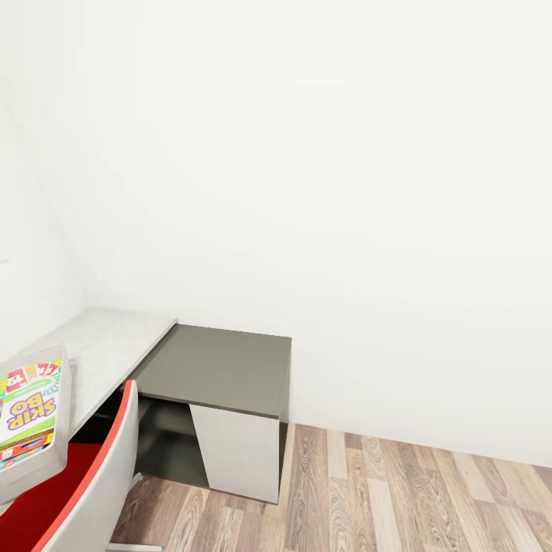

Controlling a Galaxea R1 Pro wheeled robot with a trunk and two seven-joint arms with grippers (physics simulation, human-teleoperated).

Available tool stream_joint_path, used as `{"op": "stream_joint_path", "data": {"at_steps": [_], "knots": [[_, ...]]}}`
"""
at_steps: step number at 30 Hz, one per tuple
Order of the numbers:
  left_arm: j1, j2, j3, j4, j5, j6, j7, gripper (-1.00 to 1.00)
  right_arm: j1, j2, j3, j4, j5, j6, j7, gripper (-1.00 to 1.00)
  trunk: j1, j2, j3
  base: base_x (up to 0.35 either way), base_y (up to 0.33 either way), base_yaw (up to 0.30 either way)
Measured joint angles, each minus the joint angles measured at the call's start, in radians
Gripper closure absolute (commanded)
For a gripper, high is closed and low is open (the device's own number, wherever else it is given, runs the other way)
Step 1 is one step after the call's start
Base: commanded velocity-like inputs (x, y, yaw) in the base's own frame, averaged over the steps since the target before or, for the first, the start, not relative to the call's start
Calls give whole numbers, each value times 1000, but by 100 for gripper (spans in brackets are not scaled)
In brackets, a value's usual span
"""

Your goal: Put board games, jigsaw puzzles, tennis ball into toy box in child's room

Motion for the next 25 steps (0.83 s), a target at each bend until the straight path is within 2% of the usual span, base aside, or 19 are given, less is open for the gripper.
{"op": "stream_joint_path", "data": {"at_steps": [14,25], "knots": [[0,0,0,0,0,0,0,-100,5,5,2,2,-2,-124,0,-100,0,0,0,0,0,0],[0,0,0,0,0,0,0,-100,5,7,2,3,-3,-145,0,-100,0,0,0,0,0,0]]}}
